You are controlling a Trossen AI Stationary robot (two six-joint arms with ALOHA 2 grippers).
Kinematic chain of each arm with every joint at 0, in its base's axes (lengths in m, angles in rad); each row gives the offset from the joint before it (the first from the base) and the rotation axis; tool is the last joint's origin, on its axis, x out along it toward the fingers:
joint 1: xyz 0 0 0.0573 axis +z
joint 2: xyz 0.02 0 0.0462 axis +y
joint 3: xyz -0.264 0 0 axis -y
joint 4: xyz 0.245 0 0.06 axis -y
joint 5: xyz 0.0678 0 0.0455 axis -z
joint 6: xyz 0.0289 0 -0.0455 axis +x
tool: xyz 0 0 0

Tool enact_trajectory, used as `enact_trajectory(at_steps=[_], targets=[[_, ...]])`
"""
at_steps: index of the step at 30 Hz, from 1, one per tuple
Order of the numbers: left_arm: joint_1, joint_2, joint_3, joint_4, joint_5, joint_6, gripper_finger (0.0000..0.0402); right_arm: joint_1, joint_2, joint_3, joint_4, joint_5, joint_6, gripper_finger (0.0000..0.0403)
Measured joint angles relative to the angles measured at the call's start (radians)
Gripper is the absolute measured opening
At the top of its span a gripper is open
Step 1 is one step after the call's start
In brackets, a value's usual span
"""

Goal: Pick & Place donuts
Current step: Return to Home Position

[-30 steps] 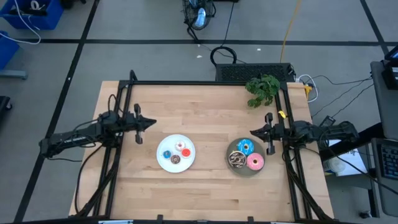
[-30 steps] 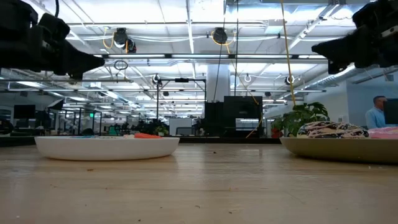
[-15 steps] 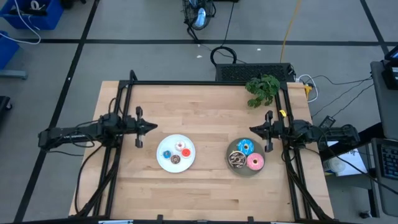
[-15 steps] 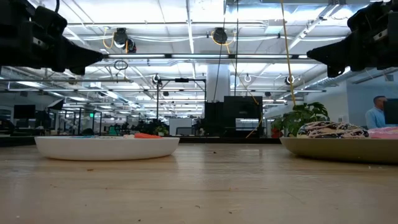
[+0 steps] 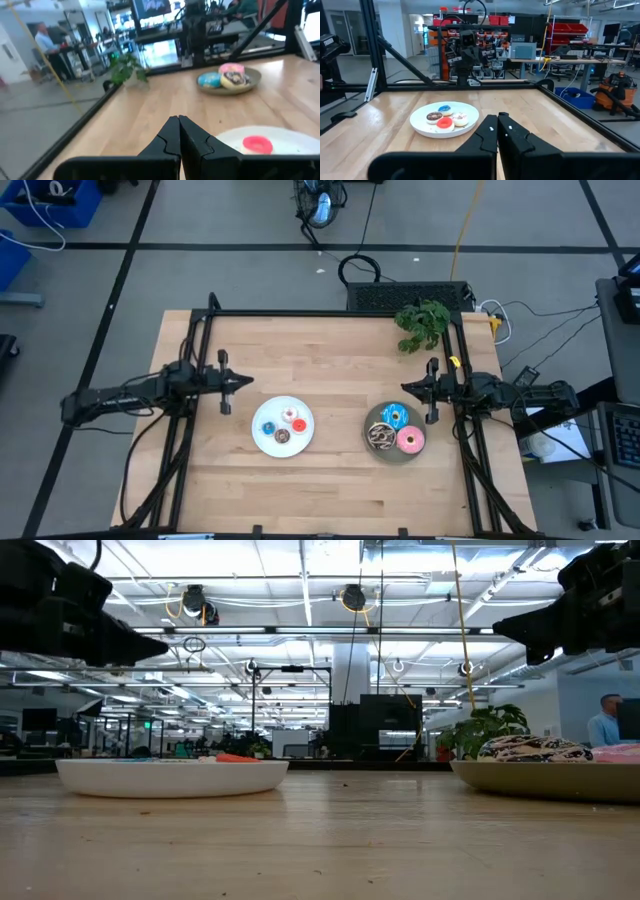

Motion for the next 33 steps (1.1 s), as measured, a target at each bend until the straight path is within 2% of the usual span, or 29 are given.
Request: enact_trajectory(at_steps=[8,18,22,28,33], targets=[[0.064,0.000,0.000,-0.044,0.078,-0.052,0.0001,0.000,0.000,0.000,0.000,0.001,-0.001,0.0000],[0.057,0.027,0.001,-0.084,0.053,-0.162,0.0019,0.000,0.000,0.000,0.003,0.005,-0.034,0.0000],[0.018,0.042,0.000,-0.070,0.026,-0.140,0.0004,0.000,0.000,0.000,0.006,0.004,-0.062,0.0000],[-0.099,0.041,0.000,-0.014,0.012,-0.075,0.0006,0.001,0.000,0.000,0.004,0.001,-0.061,0.0000],[-0.174,0.041,0.000,-0.017,-0.137,-0.066,0.0006,0.001,0.000,0.000,0.003,0.002,-0.064,0.0000]])
